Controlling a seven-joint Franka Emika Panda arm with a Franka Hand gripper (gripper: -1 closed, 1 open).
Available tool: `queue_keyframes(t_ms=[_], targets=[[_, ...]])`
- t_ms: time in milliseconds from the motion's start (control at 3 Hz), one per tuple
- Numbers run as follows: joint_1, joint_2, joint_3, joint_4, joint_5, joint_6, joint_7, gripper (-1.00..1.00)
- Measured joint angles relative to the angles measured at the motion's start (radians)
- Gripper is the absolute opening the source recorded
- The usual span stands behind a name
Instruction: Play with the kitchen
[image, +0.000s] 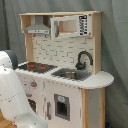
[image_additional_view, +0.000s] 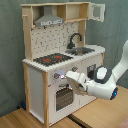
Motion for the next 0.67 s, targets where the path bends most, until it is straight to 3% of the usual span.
queue_keyframes(t_ms=[333, 667], targets=[[0.010, -0.001, 0.006, 0.035, 0.000, -0.026, -0.093, 1.00], [0.014, 0.006, 0.002, 0.035, 0.000, -0.112, -0.167, 1.00]])
